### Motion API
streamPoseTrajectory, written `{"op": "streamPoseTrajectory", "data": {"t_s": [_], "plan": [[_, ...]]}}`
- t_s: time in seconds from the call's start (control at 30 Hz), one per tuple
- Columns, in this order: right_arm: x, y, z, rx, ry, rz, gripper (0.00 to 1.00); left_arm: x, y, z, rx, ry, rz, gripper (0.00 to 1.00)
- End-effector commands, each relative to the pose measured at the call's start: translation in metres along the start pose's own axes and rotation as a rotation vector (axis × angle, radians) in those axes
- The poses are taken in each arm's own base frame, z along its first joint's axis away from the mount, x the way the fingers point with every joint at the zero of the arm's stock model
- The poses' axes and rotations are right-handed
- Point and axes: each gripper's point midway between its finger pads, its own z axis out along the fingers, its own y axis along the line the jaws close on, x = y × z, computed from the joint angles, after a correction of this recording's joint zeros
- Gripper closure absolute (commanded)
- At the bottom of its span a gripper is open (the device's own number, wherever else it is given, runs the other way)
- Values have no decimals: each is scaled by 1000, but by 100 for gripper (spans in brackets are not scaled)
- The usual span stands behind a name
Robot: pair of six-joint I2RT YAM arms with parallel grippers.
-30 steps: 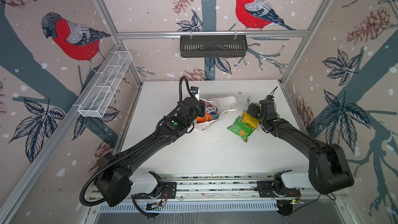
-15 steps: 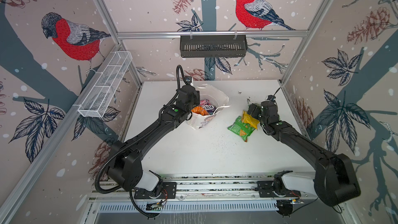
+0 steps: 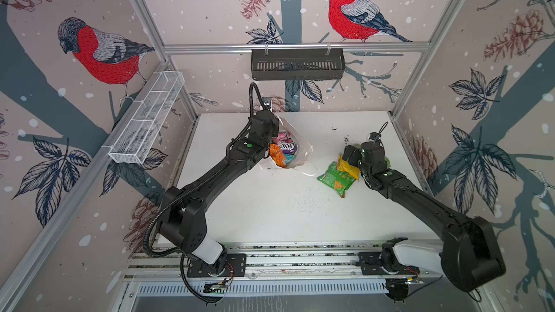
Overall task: Take the snacks out of the paper bag
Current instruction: Place the snack at the top-right of the table, then pick up the snack from the paper bag.
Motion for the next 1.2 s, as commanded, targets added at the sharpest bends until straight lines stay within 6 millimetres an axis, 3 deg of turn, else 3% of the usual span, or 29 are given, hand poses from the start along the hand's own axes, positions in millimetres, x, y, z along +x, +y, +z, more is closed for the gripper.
{"op": "streamPoseTrajectory", "data": {"t_s": [0.0,0.17,0.3,0.5,0.67,0.83,1.03,1.17], "plan": [[-6,4,-3,0,-22,-34,0,-29,29,-12,-140,-127,-49,100],[-7,30,-7,-87,-29,-90,0,-33,42,-31,-161,-151,-93,100],[-7,46,-10,-136,-30,-111,0,-24,48,-37,-173,-130,-107,100],[-8,72,-24,-252,-25,-144,0,1,26,-47,-90,-110,-84,100],[-8,106,-49,-443,-13,-157,0,20,3,-53,-38,-73,-35,100],[2,134,-77,-607,32,-166,1,29,-4,-57,12,-64,-58,100],[17,168,-120,-821,39,-194,4,27,-18,-57,89,-68,-96,100],[25,183,-135,-884,45,-198,7,28,-21,-56,103,-62,-113,100]]}}
